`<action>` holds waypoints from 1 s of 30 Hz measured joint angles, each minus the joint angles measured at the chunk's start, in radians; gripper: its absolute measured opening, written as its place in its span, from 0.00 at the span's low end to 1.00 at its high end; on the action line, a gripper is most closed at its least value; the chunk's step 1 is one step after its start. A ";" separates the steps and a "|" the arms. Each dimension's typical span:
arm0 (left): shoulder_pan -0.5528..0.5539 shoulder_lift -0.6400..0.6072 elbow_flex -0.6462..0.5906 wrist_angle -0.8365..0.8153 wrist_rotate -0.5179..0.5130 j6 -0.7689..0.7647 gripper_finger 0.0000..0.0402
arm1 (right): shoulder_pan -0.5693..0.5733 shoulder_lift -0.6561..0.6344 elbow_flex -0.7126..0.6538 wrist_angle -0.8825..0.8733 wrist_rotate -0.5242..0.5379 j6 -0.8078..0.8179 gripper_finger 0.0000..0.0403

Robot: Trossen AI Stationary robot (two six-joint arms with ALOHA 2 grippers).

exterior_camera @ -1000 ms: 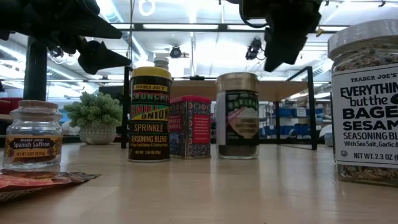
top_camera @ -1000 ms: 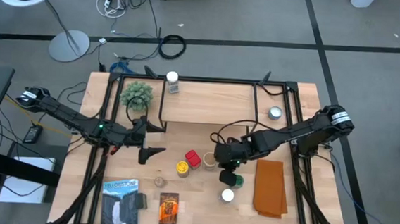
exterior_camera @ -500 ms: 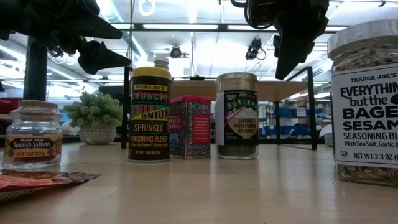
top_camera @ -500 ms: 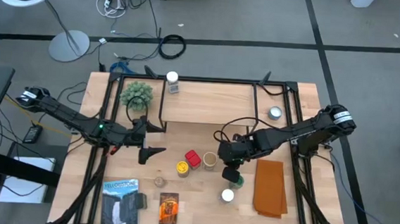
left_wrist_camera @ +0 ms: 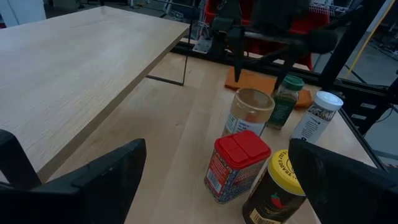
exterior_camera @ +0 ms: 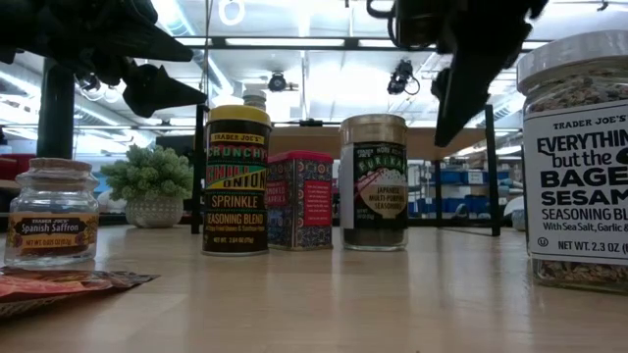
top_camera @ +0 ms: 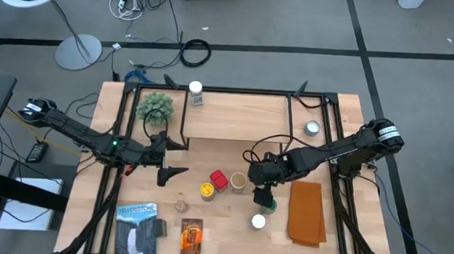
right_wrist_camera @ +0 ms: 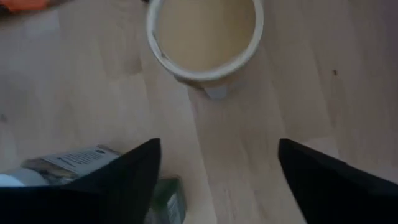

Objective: Shelf spices
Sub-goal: Put the brown seasoning bottle onto the shelf

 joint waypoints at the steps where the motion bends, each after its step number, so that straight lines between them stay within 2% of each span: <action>1: 0.000 0.000 0.000 0.000 0.000 0.000 0.99 | 0.000 0.000 -0.017 0.015 0.000 -0.008 0.85; 5: 0.000 0.000 0.000 0.000 0.000 0.000 0.99 | 0.000 0.000 -0.090 0.135 0.003 -0.035 0.96; 8: 0.000 0.000 0.000 0.000 0.000 0.000 0.99 | 0.001 0.000 -0.139 0.281 0.052 -0.058 0.99; 12: 0.000 0.000 0.000 0.000 0.000 0.000 0.99 | -0.001 0.000 -0.185 0.436 0.095 -0.148 0.97; 19: 0.000 0.000 0.000 0.000 0.000 0.000 0.99 | -0.025 0.002 -0.195 0.457 0.097 -0.186 0.95; 30: 0.000 0.000 0.000 0.003 0.000 0.000 0.99 | -0.038 0.083 -0.195 0.614 0.063 -0.253 0.93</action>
